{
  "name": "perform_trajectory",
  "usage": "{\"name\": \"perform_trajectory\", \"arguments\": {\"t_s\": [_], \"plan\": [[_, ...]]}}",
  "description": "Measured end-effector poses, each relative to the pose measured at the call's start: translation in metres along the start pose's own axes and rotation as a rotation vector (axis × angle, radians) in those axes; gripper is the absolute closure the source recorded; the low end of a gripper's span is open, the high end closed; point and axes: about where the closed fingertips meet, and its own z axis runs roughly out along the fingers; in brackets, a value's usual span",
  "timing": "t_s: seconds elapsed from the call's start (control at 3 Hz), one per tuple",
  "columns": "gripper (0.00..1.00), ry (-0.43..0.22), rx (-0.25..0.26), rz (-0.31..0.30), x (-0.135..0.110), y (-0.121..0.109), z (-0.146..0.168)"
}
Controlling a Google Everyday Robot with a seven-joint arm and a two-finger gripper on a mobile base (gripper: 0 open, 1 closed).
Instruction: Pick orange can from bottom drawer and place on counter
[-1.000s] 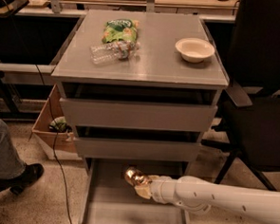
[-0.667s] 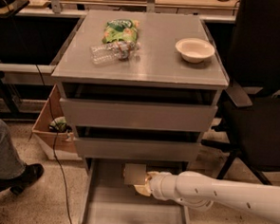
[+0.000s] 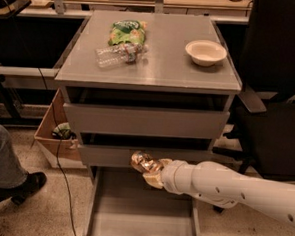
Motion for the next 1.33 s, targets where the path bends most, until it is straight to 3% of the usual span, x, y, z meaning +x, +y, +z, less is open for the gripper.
{"name": "perform_trajectory", "arguments": {"t_s": [0.33,0.67,1.0,1.33], "plan": [[1.00,-0.043,0.028,-0.042,-0.041,0.000,-0.033],[1.00,-0.038,0.025,-0.052,-0.046,0.003,-0.033],[1.00,-0.051,0.026,-0.084,-0.073,0.009,-0.048],[1.00,-0.100,0.014,-0.160,-0.138,0.013,-0.083]]}}
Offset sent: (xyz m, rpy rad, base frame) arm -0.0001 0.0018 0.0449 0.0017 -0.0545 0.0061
